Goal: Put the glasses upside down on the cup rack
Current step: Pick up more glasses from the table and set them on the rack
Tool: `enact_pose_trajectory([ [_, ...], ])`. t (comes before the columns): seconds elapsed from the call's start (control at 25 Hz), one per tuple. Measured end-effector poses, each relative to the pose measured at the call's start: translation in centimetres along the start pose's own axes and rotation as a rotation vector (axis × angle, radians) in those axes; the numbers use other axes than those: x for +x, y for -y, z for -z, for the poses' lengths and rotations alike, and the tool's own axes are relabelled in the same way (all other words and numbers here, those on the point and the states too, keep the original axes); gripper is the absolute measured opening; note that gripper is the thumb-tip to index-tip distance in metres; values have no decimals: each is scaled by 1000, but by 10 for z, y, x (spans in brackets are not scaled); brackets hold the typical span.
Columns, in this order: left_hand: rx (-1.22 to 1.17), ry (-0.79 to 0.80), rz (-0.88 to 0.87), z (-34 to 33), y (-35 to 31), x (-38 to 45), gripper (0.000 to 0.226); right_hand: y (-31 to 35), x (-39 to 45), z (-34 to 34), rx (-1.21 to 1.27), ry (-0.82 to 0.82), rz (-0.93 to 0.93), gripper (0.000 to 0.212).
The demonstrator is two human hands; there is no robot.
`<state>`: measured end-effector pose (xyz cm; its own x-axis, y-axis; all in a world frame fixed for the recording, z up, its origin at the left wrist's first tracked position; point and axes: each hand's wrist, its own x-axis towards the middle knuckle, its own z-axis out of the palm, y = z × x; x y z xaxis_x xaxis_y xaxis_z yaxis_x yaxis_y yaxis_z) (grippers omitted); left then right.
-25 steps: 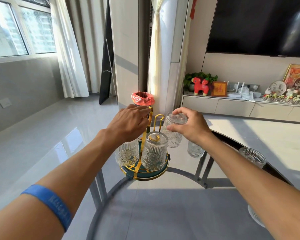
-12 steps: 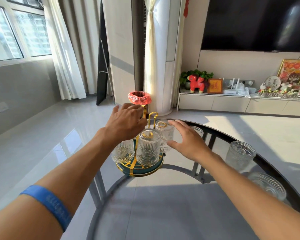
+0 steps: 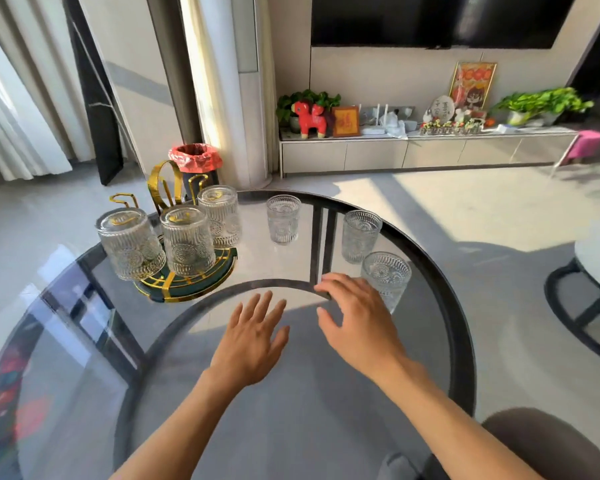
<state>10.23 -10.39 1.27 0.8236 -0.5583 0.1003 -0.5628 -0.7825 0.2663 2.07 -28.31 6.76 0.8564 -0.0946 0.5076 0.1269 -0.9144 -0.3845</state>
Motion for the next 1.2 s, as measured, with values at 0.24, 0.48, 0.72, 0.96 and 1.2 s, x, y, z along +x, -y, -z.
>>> enact_pose_trajectory([
  [0.24,55,60,6,-6,4,-5,58,-35,-1,14,-351,-138,-338,90],
  [0.48,63,41,26,-9,5,-10,59,-54,0,2,583,-176,-963,122],
  [0.72,-387,147,199,11,-7,-15,55,-24,2,-10,766,4,-802,80],
  [0.96,-1560,-90,476,65,-17,-57,49,67,9,-39,1311,196,-636,72],
  [1.2,-1843,-295,567,137,26,-75,45,147,49,-47,1332,326,-533,94],
])
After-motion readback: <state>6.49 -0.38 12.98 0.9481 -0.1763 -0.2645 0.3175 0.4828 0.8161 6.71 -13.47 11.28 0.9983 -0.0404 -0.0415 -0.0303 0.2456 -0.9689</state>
